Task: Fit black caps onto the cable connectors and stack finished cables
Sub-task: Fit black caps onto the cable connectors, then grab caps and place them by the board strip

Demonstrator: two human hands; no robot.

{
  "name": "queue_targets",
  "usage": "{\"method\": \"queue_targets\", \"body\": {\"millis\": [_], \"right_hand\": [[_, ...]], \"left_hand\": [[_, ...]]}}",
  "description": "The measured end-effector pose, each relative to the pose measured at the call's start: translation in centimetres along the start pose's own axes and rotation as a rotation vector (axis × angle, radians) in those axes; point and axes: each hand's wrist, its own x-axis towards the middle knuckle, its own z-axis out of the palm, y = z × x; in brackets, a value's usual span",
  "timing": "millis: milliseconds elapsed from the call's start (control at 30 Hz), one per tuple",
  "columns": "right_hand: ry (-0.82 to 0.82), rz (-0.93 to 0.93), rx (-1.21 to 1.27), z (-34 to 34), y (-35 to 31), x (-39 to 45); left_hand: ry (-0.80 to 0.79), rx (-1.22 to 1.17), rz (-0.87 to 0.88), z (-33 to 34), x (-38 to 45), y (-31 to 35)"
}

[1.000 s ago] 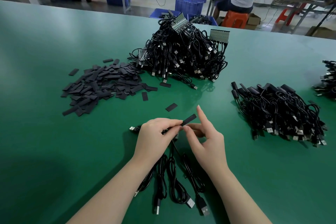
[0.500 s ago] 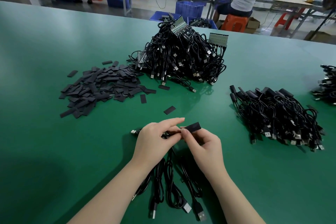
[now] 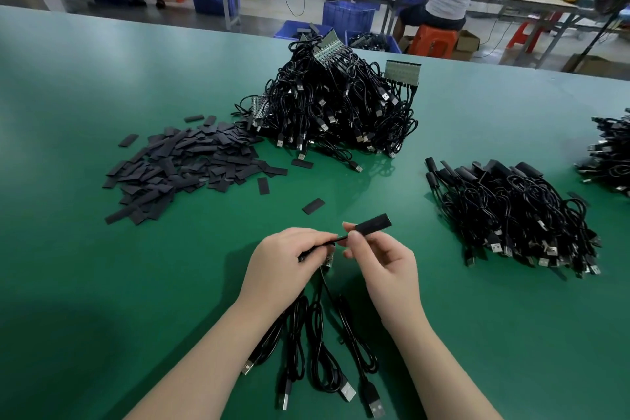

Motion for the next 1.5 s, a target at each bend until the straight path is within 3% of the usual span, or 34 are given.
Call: {"method": "queue_targets", "body": {"millis": [267, 433, 533, 633, 700, 767, 867, 933, 1000, 1033, 1100, 1267, 1367, 1433, 1500], "right_hand": [[-0.025, -0.023, -0.045, 0.5, 0.4, -0.2], [-0.013, -0.109, -0.138, 0.8, 0.7, -0.3], [0.069, -0.081, 0.042, 0.8, -0.7, 0.1], [0.215, 0.022, 0.334, -1.1, -3.7, 1.5], [0.322, -0.018, 0.362, -3.8, -5.5, 3.3], [0.474, -0.091, 0.126, -7.0, -7.4, 5.4], [0.616, -0.193, -0.649, -12.5, -8.8, 9.7], [0.532, -0.103, -1.155, -15.5, -8.3, 12.3], [0.392, 0.243, -1.516, -17.5, -6.5, 13.6], [0.309, 0.407, -1.586, -18.1, -5.5, 13.6], [0.218, 0.510, -1.575, -18.9, -4.0, 13.1], [0.279, 0.546, -1.763, -17.0, -4.0, 12.9], [0.325, 0.160, -1.767, -12.4, -5.3, 11.0], [0.212, -0.046, -1.527, -8.3, -5.5, 8.7], [-0.092, 0.055, -1.185, -3.9, -5.0, 5.9]], "left_hand": [[0.046, 0.018, -0.046, -0.3, -0.1, 0.8], [0.065, 0.083, 0.013, -0.7, -0.1, 0.6], [0.116, 0.077, 0.100, -1.1, -0.2, 0.6], [0.186, 0.022, 0.057, -1.5, -0.1, 0.2], [0.216, 0.000, 0.025, -1.5, -0.2, -0.2], [0.206, -0.005, 0.005, -1.4, -0.2, -0.3], [0.192, -0.004, -0.003, -1.3, -0.2, -0.2], [0.189, 0.002, -0.010, -1.2, -0.2, -0.3], [0.178, 0.011, -0.024, -1.1, -0.2, -0.5], [0.170, 0.015, -0.036, -1.2, -0.2, -0.7], [0.165, 0.013, -0.063, -1.2, -0.1, -1.0], [0.150, 0.013, -0.139, -1.0, 0.3, -1.6], [0.076, 0.084, -0.176, -0.8, 0.4, -1.9], [0.037, 0.179, -0.185, -0.7, 0.5, -2.1], [0.021, 0.286, -0.179, -0.6, 0.5, -2.4]]}}
